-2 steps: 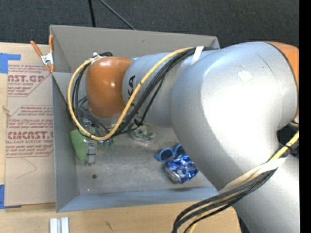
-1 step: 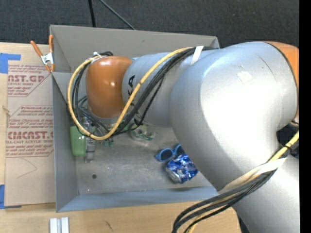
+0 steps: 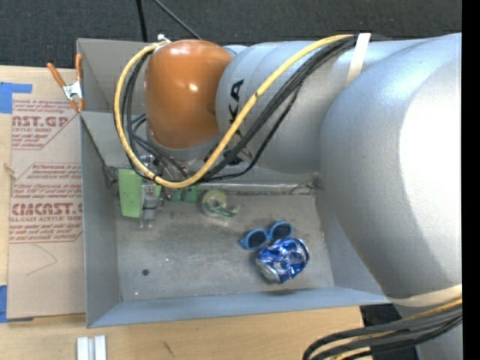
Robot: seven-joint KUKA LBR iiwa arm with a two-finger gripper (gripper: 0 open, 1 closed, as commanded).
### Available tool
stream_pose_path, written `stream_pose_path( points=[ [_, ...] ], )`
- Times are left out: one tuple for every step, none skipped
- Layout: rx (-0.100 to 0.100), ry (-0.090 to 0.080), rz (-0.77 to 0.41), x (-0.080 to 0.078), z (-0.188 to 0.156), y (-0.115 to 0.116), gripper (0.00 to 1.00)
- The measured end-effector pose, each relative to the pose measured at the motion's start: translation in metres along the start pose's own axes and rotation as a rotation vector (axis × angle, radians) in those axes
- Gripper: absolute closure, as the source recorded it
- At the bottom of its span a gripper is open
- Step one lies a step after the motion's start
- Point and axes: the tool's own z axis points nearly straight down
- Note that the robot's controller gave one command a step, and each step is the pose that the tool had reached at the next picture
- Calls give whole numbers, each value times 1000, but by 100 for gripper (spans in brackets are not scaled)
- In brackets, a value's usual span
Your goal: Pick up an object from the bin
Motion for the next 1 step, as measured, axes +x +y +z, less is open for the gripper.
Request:
stream_pose_path(
  points=[
    [0,-3,-93,-11,-229,-38,100]
  ],
)
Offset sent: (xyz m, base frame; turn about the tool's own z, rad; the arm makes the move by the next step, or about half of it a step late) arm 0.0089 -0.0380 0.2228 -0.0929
